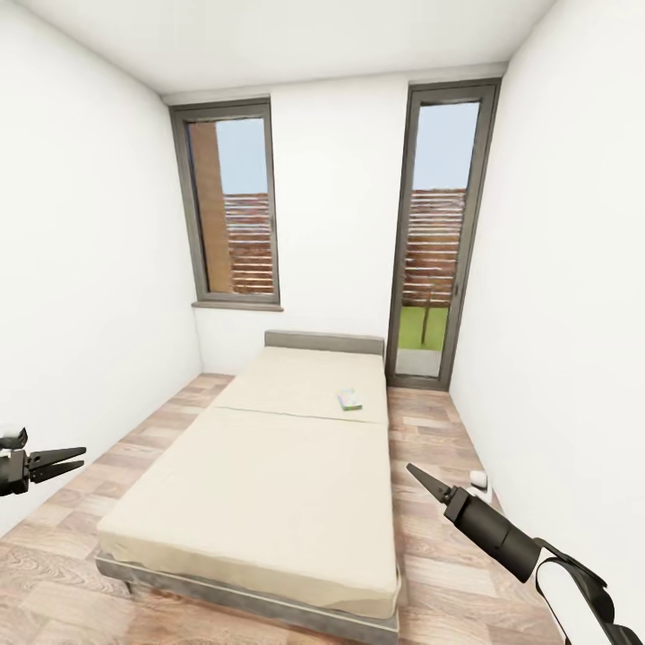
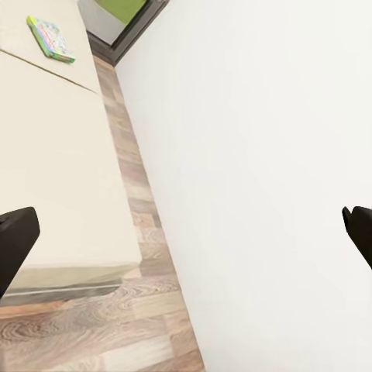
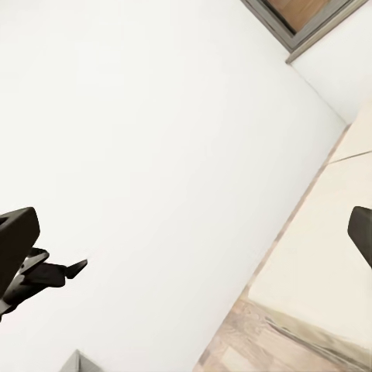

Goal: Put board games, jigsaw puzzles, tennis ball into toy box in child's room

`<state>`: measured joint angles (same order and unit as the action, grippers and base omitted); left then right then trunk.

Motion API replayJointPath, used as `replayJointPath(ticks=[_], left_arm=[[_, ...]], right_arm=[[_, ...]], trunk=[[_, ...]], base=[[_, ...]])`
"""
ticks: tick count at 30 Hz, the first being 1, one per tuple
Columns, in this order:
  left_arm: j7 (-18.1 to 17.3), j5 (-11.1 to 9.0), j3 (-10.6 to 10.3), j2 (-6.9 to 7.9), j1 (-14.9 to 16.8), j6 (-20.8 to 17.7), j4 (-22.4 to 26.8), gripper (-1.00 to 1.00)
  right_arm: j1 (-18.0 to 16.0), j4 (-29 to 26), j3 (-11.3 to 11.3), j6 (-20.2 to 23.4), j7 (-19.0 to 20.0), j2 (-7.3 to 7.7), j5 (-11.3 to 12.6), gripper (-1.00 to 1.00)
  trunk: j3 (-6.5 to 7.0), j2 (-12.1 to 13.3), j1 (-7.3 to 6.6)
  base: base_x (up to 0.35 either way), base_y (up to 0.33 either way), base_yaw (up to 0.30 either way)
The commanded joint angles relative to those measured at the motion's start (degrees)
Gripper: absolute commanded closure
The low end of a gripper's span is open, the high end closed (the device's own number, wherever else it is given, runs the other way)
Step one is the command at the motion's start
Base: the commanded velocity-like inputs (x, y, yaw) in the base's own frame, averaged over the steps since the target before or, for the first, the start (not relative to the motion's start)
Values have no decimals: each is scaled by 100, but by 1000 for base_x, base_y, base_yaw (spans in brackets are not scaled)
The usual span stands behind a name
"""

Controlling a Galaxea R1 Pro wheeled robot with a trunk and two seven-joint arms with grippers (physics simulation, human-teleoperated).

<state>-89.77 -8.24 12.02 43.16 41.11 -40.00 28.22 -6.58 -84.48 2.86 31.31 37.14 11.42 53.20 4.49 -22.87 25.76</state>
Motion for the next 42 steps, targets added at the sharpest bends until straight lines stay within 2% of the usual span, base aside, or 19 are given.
replayJointPath(ticks=[1,5,9,12,13,15,21,29,42], left_arm=[[-23,7,2,0,3,-61,-1,-100],[-23,7,0,0,3,-61,-1,-100],[107,138,-130,-131,-4,-191,129,-100],[203,146,-227,-229,-4,-287,225,-100],[235,112,-215,-261,-5,-319,257,-100],[168,47,-150,-326,-2,-304,227,-100],[-23,-28,41,-520,1,-111,35,-100],[-23,-44,76,-779,2,-25,-54,-100],[-23,-46,81,-800,3,-11,-62,-100]], right_arm=[[-1,1,5,44,0,0,42,-100],[-4,1,0,43,2,0,42,-100],[-10,-129,-34,174,-127,-130,-17,-100],[-10,-141,-34,271,-224,-227,-17,-100],[-10,-107,-32,303,-256,-259,-16,-100],[-10,-43,-26,324,-320,-233,-14,-100],[-10,135,-26,129,-129,-223,-12,-100],[-10,240,-30,-41,30,-220,-11,-100],[-10,239,-31,-54,35,-219,-26,-100]], trunk=[[-4,-4,2],[-9,-4,2],[-9,-5,2],[-9,-5,2],[-9,-5,2],[-9,-5,2],[-9,-5,2],[-9,-5,2],[-9,-5,2]], base=[[0,-148,31],[0,-207,19],[0,0,0],[0,0,0],[0,0,0],[0,0,0],[0,0,0],[23,-14,0],[152,-135,0]])
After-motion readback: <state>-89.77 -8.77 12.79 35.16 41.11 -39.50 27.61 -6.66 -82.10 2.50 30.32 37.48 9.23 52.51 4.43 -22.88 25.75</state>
